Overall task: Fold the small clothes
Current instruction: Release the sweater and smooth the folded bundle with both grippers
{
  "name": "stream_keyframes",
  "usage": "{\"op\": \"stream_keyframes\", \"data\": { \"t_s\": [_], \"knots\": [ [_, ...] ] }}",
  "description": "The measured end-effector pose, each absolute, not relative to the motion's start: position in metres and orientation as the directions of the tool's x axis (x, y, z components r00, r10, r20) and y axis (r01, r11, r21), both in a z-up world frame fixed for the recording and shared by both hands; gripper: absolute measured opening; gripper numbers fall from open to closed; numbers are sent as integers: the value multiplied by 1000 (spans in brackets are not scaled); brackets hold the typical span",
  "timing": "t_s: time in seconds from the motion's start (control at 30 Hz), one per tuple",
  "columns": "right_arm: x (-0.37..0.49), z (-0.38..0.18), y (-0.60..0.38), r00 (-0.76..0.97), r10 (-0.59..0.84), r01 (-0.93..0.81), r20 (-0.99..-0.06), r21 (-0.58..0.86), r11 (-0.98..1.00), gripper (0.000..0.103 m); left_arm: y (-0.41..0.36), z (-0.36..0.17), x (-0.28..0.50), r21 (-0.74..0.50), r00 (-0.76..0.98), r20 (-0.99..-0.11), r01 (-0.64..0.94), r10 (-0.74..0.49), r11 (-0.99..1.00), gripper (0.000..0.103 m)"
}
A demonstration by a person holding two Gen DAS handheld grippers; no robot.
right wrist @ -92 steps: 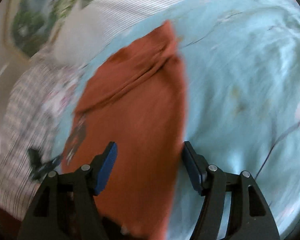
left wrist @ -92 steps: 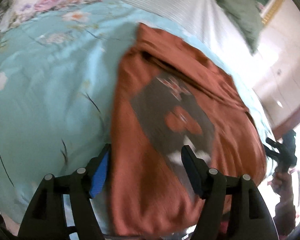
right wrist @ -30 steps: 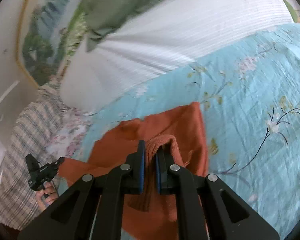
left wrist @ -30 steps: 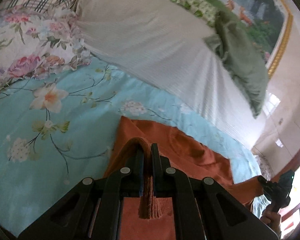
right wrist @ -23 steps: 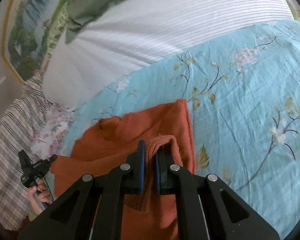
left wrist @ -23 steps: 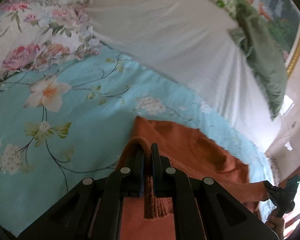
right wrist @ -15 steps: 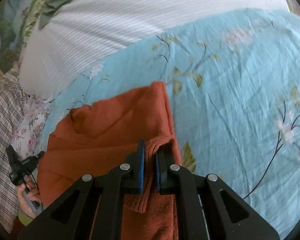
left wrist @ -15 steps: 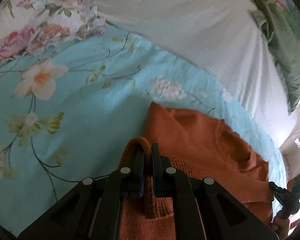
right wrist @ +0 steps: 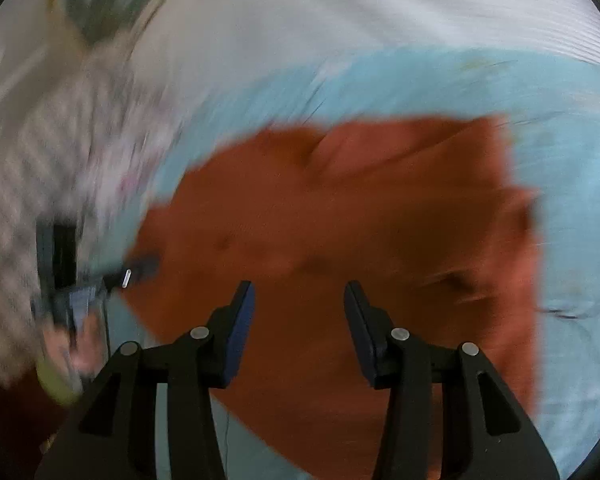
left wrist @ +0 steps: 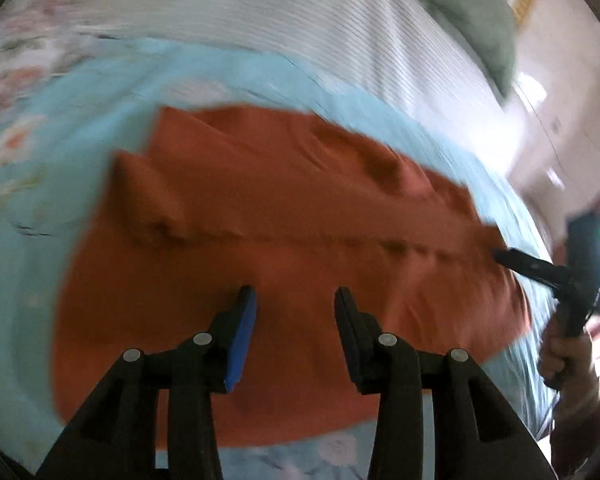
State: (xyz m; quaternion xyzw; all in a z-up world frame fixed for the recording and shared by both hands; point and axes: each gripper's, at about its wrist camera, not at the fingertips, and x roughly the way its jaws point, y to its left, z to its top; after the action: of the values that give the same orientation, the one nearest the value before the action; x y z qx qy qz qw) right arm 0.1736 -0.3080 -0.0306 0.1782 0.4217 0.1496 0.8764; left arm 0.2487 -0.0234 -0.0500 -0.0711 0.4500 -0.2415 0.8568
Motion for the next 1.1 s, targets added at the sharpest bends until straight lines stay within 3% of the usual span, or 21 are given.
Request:
{"op": "stream_keyframes", "data": {
  "t_s": [0.13, 0.27, 0.43, 0.53, 0.73, 0.97, 1.1],
  "knots": [
    [197, -44, -296, 551, 311, -111, -775, 301, 947, 45, -47, -64, 272, -255, 432, -802, 376, -412, 891, 41],
    [222, -39, -332, 610, 232, 17, -758, 305, 952, 38, -50, -58, 306, -223, 445, -813, 358, -375, 907, 28],
    [233, -25, -383, 694, 76, 238, -716, 328, 914, 40, -36, -48, 360, -247, 480, -810, 244, -338, 938, 27],
    [221, -18, -412, 734, 29, 330, -679, 394, 858, 41, -23, -38, 383, -161, 542, -813, 141, -213, 977, 34],
    [181, -9, -408, 777, 53, 311, -627, 456, 834, 41, 24, -31, 370, -235, 592, -786, -18, -179, 972, 51],
    [137, -21, -363, 782, 145, 248, -606, 515, 821, 42, 35, -37, 275, -398, 601, -730, 13, -325, 917, 53],
    [117, -32, -342, 788, 185, 228, -588, 558, 798, 43, 33, -40, 224, -487, 603, -683, 46, -414, 872, 64]
  ]
}}
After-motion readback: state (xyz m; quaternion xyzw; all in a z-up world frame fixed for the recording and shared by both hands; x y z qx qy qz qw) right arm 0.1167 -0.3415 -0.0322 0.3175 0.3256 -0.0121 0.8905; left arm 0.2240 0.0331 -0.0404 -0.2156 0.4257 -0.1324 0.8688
